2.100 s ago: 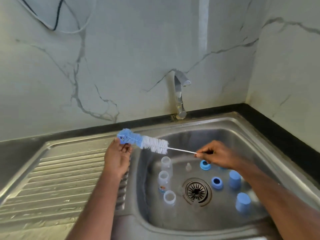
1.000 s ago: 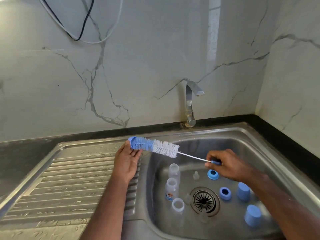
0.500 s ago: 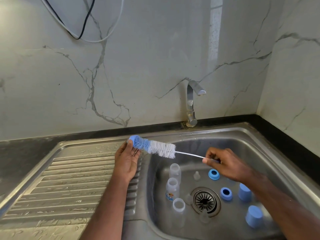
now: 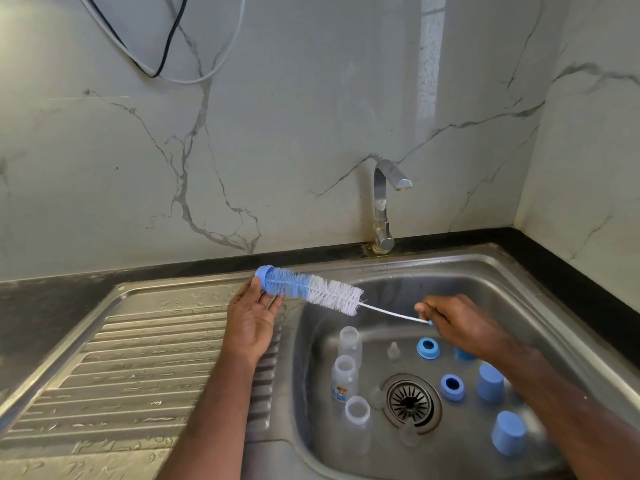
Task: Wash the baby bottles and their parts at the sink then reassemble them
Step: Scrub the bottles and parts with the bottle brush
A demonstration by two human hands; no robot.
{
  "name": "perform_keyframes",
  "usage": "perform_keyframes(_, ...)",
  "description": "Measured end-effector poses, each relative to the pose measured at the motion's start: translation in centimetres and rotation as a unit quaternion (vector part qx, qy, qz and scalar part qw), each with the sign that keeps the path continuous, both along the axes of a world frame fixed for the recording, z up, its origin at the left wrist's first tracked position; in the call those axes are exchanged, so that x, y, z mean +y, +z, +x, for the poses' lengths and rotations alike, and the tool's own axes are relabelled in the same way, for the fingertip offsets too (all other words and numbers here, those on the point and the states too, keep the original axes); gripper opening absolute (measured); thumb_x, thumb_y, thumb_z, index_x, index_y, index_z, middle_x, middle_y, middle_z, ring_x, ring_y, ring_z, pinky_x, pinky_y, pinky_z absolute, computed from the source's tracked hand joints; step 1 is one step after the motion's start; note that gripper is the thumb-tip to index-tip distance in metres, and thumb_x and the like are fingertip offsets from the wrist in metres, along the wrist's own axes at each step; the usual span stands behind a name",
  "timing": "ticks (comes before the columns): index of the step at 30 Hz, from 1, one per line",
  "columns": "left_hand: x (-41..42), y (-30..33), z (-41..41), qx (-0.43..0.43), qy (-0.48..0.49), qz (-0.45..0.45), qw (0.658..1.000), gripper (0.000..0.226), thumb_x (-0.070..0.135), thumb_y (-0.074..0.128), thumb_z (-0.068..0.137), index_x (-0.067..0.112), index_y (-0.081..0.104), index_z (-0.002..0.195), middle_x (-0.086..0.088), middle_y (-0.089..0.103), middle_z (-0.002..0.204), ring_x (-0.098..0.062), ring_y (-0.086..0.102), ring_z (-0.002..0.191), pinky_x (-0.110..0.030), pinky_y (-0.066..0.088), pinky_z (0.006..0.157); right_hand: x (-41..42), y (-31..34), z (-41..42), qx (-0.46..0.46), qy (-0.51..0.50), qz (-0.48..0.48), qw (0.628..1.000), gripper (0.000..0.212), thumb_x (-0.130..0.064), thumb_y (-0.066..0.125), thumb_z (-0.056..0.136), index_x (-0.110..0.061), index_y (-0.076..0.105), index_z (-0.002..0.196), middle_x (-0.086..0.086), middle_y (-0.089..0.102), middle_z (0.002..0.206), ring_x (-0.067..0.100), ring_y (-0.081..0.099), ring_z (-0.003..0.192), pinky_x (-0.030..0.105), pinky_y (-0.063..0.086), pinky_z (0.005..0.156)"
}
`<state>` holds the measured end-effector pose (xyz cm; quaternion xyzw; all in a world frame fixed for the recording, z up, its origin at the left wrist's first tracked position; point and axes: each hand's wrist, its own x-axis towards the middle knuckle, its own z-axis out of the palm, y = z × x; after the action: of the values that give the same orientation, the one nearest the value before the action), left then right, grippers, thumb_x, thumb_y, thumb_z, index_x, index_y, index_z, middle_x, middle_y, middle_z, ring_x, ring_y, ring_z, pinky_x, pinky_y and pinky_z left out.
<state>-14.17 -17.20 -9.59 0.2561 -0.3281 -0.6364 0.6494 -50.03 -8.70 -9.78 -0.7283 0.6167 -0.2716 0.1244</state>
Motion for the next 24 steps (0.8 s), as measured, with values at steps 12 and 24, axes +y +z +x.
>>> perform_keyframes(12,0.0,0.0,0.0,-0.035,0.073,0.031,0.996,0.007,0.014,0.066,0.091,0.012,0.068,0.097,-0.008,0.072,0.107,-0.029,0.064,0.119,-0.038,0.059,0.09,0.2,0.2,0.7,0.107,-0.049,-0.09,0.989,0.026,-0.052,0.049,0.099,-0.034,0.063,0.088,-0.012,0.056,0.064,0.004,0.053,0.059,0.028,0.047,0.059)
perform_keyframes(24,-0.1,0.0,0.2,0.022,0.009,-0.03,0.999,0.063,0.035,0.101,0.049,0.008,0.07,0.098,-0.012,0.074,0.111,-0.028,0.069,0.112,-0.04,0.057,0.095,0.0,-0.5,0.0,-0.052,0.042,-0.012,0.998,0.041,-0.039,0.064,0.097,-0.022,0.051,0.062,-0.011,0.041,0.049,0.006,0.037,0.047,0.023,0.034,0.05)
